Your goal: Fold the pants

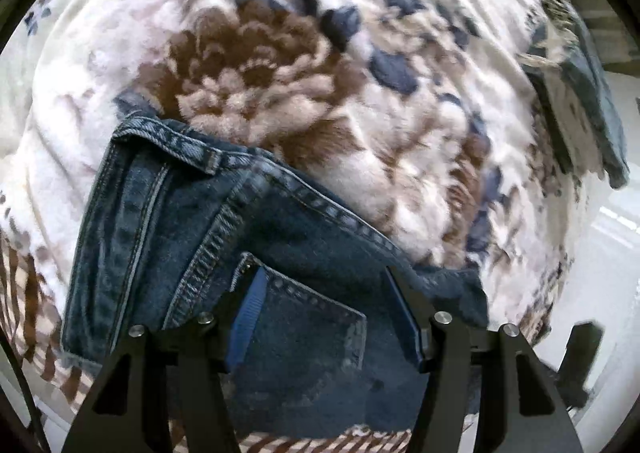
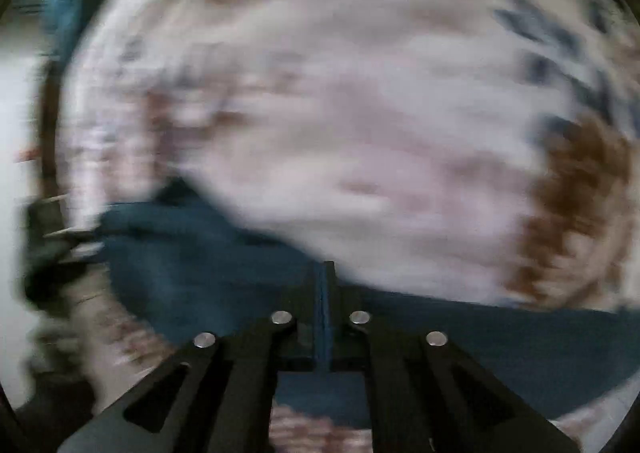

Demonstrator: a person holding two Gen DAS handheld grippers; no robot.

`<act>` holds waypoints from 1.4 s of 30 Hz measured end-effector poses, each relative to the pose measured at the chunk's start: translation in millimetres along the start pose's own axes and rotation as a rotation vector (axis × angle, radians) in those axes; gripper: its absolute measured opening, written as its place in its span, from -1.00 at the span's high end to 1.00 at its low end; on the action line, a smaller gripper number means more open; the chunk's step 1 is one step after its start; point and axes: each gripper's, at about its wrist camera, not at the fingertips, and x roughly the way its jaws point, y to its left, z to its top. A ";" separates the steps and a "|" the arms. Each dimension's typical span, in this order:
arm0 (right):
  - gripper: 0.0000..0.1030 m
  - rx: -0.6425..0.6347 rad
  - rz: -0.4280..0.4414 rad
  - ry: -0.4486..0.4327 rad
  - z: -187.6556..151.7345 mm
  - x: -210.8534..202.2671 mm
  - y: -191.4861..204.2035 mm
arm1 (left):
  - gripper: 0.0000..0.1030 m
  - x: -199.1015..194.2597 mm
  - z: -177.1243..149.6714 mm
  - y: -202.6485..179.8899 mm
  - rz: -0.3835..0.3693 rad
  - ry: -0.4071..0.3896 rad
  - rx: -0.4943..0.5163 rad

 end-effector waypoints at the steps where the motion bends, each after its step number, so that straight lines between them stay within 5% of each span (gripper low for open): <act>1: 0.12 -0.004 0.067 0.001 5.8 0.5 15.5 | -0.11 -6.0 -3.8 -4.6 -0.004 -0.007 0.015; 3: -0.33 -0.015 0.205 -0.001 21.3 11.0 43.6 | -0.11 -12.3 -7.0 -11.2 0.003 -0.024 0.036; 5: -0.34 -0.047 0.240 0.033 37.9 36.4 72.5 | -0.11 -15.6 -6.9 -16.3 0.002 -0.034 0.050; 8: -0.33 -0.162 0.151 0.153 60.9 88.8 115.5 | -0.11 -12.8 -1.8 -13.1 0.011 -0.030 0.037; 10: 0.07 -0.188 0.135 0.249 60.0 120.9 135.0 | -0.11 -8.3 4.1 -8.4 0.031 -0.032 0.037; 12: 0.45 -0.202 -0.005 0.235 61.8 133.3 138.9 | -0.11 -1.3 12.2 1.9 0.060 -0.034 0.032; 13: 0.54 -0.137 0.028 0.219 65.9 132.3 130.6 | -0.11 3.3 15.9 8.8 0.062 -0.026 0.018; 18: 0.78 0.212 0.205 0.086 67.1 110.6 65.9 | -0.11 13.3 26.8 38.0 -0.040 0.016 -0.079; 22: 0.77 0.174 0.185 0.023 64.9 82.6 53.5 | -0.11 2.9 26.7 43.3 -0.089 0.024 -0.121; 23: 0.72 0.115 0.179 0.027 62.3 75.8 62.1 | -0.11 -1.6 25.6 42.2 -0.096 0.021 -0.115; 25: -0.11 -0.035 0.082 0.035 50.2 68.0 85.5 | -0.12 -11.1 23.5 38.4 -0.089 0.004 -0.086; 28: -0.35 -0.229 -0.071 0.072 34.3 70.1 112.8 | -0.25 -22.3 18.8 27.9 -0.038 -0.029 -0.007; 29: -0.31 -0.275 -0.111 0.098 30.7 77.4 119.6 | -0.25 -24.1 18.1 24.3 -0.013 -0.041 0.021; 31: 0.87 -0.361 -0.219 0.156 19.2 103.6 131.9 | -0.25 -25.6 15.5 15.3 0.047 -0.062 0.089; 33: 0.90 -0.366 -0.277 0.175 12.0 115.6 131.2 | -0.25 -22.7 14.1 12.0 0.079 -0.072 0.129; 36: 0.93 -0.294 -0.291 0.084 13.2 98.6 124.5 | -0.29 -21.2 12.5 13.9 0.126 -0.110 0.171; 38: 0.93 -0.176 -0.243 0.021 21.0 82.7 105.7 | -0.58 -18.7 12.1 13.9 0.119 -0.123 0.209; 42: 0.84 -0.101 -0.221 0.072 25.8 99.4 88.2 | -0.67 -13.5 9.5 13.1 0.110 -0.110 0.253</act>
